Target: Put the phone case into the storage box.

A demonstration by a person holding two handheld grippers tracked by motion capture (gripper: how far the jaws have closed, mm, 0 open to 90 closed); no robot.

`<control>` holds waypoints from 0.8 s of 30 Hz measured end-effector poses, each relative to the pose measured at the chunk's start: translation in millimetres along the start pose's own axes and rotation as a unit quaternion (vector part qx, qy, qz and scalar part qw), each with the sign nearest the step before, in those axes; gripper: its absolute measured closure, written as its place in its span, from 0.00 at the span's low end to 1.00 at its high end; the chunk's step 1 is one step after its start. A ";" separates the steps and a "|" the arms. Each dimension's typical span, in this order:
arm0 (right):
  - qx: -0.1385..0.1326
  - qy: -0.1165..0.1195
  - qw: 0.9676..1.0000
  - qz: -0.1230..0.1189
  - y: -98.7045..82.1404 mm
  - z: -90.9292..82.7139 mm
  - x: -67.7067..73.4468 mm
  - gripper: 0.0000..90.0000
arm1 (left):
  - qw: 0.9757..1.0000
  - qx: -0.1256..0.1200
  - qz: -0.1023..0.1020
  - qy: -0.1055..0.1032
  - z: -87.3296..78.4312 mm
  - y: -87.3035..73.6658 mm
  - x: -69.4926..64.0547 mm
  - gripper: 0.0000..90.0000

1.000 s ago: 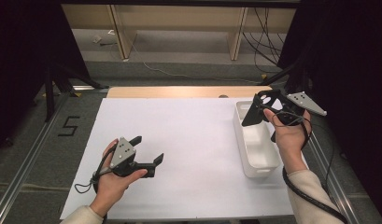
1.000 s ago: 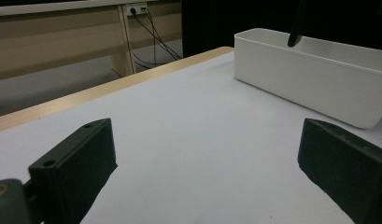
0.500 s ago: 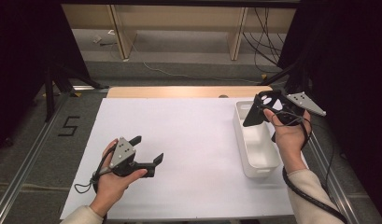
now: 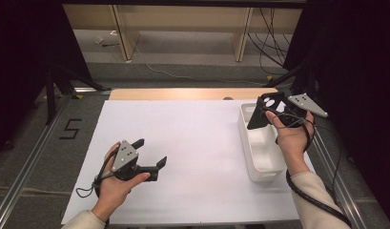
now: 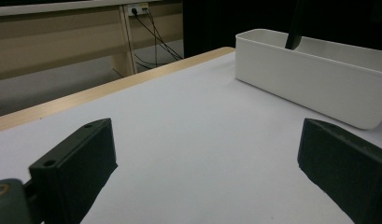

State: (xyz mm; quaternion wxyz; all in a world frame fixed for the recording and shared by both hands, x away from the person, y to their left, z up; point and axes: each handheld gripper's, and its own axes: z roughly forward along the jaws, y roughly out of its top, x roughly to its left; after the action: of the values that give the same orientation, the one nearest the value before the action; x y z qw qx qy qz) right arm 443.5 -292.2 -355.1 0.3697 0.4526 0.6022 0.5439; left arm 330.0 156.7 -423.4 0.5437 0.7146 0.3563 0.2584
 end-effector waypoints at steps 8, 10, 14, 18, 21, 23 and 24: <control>0.007 -0.001 1.000 -0.006 -2.8 4.7 0.9 0.17 | 1.000 0.001 0.000 0.000 0.6 -0.5 0.2 0.04; 0.008 -0.002 1.000 -0.009 -3.8 6.2 0.6 0.17 | 1.000 0.001 0.001 0.000 0.6 -0.5 0.1 0.04; 0.012 -0.003 1.000 -0.012 -5.1 8.5 0.5 0.17 | 1.000 0.001 0.000 0.000 0.5 -0.4 0.1 0.04; 0.017 -0.003 1.000 -0.013 -6.4 10.9 1.5 0.17 | 1.000 0.001 -0.001 0.000 0.8 -0.7 0.4 0.04; 0.020 -0.003 1.000 -0.015 -7.0 12.5 1.8 0.17 | 1.000 0.001 -0.001 0.000 0.7 -0.8 0.5 0.04; 0.023 -0.002 1.000 -0.015 -7.7 13.5 2.3 0.17 | 1.000 0.001 -0.001 0.000 0.7 -0.9 0.5 0.04; 0.023 -0.002 1.000 -0.015 -8.1 14.0 2.3 0.17 | 1.000 0.001 -0.001 0.000 0.7 -0.9 0.5 0.04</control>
State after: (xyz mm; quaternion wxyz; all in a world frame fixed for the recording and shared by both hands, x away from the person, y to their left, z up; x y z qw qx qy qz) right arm 454.6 -285.6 -364.9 0.3688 0.4529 0.6207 0.5230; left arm 330.6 156.8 -424.5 0.5431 0.7146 0.3577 0.2576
